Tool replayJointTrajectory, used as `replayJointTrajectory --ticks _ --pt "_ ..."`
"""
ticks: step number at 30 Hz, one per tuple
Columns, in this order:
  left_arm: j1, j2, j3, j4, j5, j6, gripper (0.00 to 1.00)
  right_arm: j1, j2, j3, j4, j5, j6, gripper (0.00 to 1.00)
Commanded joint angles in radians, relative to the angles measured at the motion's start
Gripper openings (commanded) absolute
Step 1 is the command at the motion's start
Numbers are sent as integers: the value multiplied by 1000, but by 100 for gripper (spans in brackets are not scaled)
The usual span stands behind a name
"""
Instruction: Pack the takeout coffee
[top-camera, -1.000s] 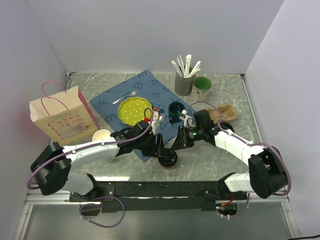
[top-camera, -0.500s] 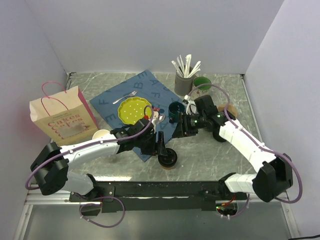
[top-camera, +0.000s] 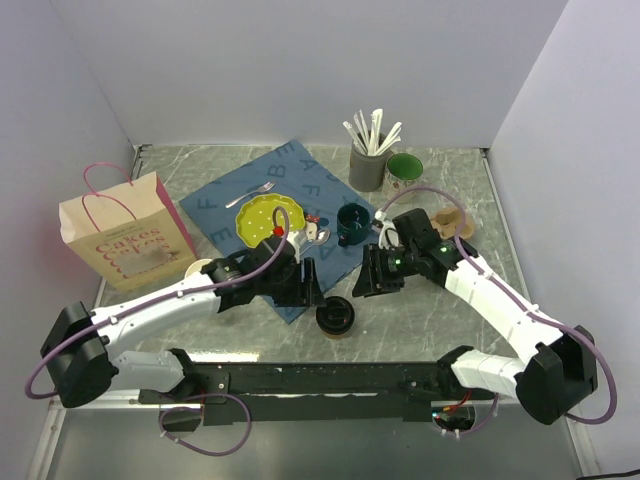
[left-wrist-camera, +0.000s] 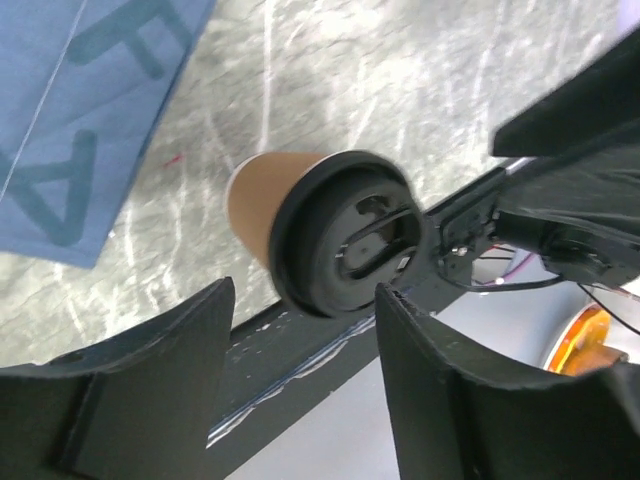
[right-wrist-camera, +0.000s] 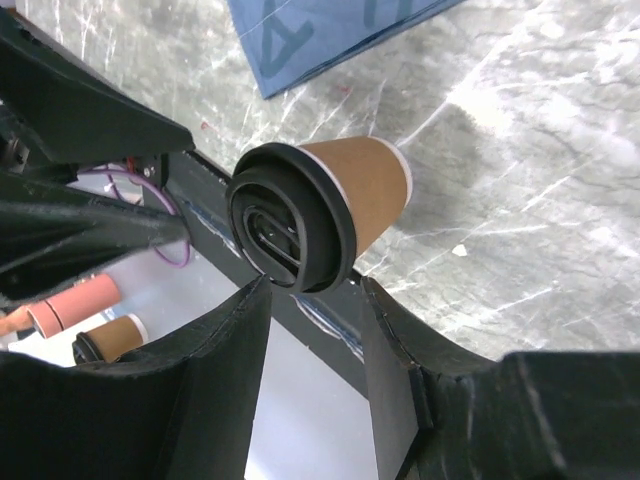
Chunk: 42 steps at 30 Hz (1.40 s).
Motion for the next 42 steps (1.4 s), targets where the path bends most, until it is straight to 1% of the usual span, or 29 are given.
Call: replayJointTrajectory --ticks 1,5,13,17,24,27,33,39,42 --pt "4 -20 -54 9 -15 -24 61 36 -1 -3 20 6 18 47" --pt "4 -3 -71 39 -3 -34 57 65 16 0 15 24 25 45" --pt "4 19 -89 75 5 -37 56 120 42 5 24 46 45 43" --pt "4 22 -101 85 11 -40 56 157 63 0 32 93 71 41" --pt "5 28 -138 105 12 -64 53 181 88 -20 14 213 78 29" --pt "4 32 -157 104 0 -77 51 181 76 -49 23 240 81 22" --pt "1 60 -183 93 -23 -90 49 181 63 -106 37 283 75 16" --pt "-11 101 -213 85 -40 -109 48 181 51 -222 89 306 95 13" --pt "-24 114 -216 78 -55 -113 48 181 54 -250 110 308 95 13"
